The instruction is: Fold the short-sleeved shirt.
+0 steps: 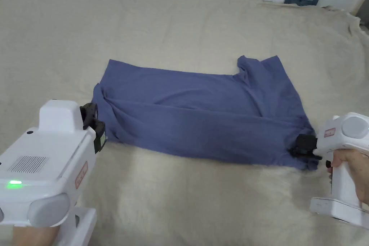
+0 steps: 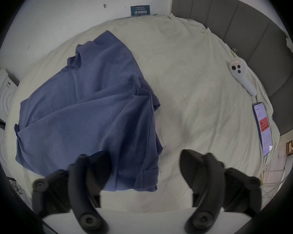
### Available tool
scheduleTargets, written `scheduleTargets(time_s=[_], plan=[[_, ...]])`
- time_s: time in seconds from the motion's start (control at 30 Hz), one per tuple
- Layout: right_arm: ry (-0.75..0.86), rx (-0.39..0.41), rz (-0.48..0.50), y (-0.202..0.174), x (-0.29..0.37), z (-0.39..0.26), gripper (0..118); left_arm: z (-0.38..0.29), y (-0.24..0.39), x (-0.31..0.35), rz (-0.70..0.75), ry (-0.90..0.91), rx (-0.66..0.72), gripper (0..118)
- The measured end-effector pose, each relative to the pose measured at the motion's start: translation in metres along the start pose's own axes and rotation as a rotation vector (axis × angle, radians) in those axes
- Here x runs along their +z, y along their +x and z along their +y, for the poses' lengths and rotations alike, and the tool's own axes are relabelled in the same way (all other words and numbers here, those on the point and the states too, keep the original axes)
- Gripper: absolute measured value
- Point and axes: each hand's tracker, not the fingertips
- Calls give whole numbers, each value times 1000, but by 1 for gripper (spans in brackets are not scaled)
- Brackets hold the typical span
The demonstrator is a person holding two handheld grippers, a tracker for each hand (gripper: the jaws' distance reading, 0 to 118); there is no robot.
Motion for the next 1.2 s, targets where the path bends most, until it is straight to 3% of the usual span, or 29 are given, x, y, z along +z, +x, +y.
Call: scheduleTargets(time_s=[0.07,0.13,0.17,0.2,0.4,0.47,0.6,0.63,0.8,1.0,1.07,1.13,1.2], plan=[[-1,3,17,-2,-4,-1,36,-2,-1,-3,0,-10,3,0],[-5,0,34,-4,-7,-2,30,-3,-1,-6,3,-24,5,0],[-2,-1,14,-6,-9,-2,10,-3,-2,-7,1,-28,5,0],[2,-7,-3,-6,-10,-4,5,-3,-2,-8,0,-36,5,0],[-10,-20,36,3,-3,2,4,4,-9,-30,-18,-151,45,0],[5,-8,36,3,2,4,4,14,-16,-45,-27,-224,92,15],[28,16,34,0,10,5,4,37,-36,-88,-40,-369,140,104],[32,18,36,0,12,6,4,41,-41,-100,-30,-399,125,116],[40,23,36,0,14,6,4,52,-65,-147,6,-557,146,118],[38,33,29,-4,14,6,4,21,-75,-185,77,-762,11,118],[36,35,28,-3,12,6,4,9,-74,-191,92,-793,-11,106],[34,40,24,-4,10,5,4,-1,-73,-194,90,-812,1,104],[31,43,21,-4,10,5,4,-8,-73,-197,88,-832,30,77]])
